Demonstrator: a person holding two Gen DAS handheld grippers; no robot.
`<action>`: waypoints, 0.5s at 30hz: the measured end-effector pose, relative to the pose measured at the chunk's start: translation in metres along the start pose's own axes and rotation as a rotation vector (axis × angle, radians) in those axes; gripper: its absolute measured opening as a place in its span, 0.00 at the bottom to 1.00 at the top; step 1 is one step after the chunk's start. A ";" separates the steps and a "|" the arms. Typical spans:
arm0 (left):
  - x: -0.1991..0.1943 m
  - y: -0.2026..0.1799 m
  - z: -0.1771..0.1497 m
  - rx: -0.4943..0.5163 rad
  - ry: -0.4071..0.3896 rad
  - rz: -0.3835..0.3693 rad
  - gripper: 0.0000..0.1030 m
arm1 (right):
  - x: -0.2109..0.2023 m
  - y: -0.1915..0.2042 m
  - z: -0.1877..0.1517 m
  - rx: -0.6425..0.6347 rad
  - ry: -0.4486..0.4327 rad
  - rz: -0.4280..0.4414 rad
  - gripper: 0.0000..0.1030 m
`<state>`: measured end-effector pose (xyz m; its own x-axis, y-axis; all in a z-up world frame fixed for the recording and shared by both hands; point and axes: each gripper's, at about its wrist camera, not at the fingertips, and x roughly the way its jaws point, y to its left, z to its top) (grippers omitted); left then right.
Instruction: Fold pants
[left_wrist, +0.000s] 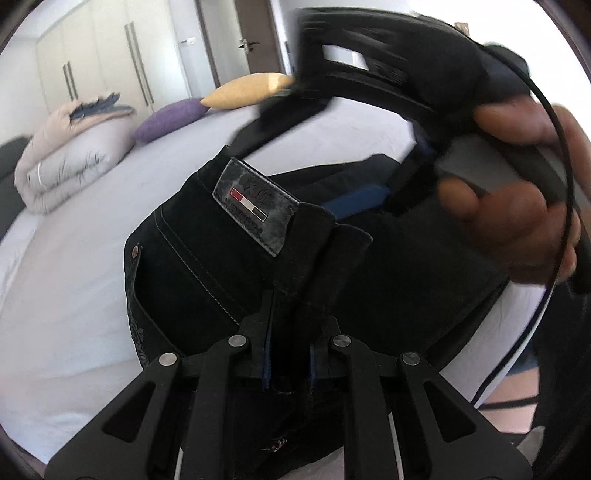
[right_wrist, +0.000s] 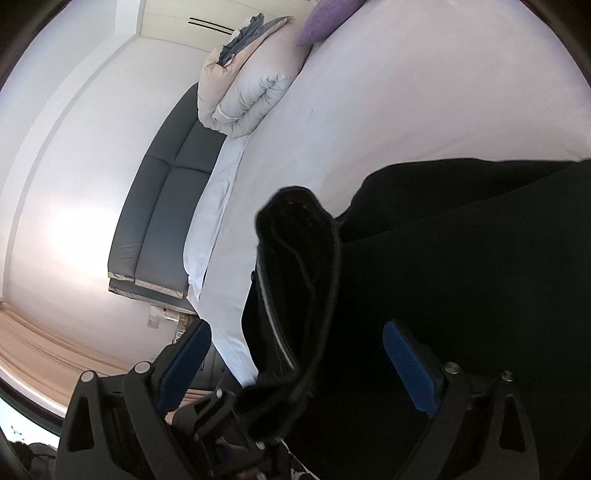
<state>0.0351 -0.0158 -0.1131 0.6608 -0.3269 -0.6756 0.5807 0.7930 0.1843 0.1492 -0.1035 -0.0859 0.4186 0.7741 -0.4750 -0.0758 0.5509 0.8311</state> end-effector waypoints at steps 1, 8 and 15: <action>0.002 -0.004 0.000 0.013 0.000 0.004 0.12 | 0.002 0.001 0.002 -0.010 0.003 -0.018 0.87; 0.004 -0.033 -0.005 0.059 -0.004 -0.001 0.12 | 0.014 0.003 0.007 -0.058 0.062 -0.162 0.17; -0.009 -0.049 0.000 0.083 -0.051 -0.017 0.12 | -0.009 0.033 0.002 -0.194 -0.022 -0.226 0.13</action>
<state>0.0007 -0.0520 -0.1158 0.6725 -0.3677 -0.6423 0.6281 0.7425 0.2326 0.1449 -0.0928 -0.0537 0.4637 0.6194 -0.6335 -0.1490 0.7593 0.6334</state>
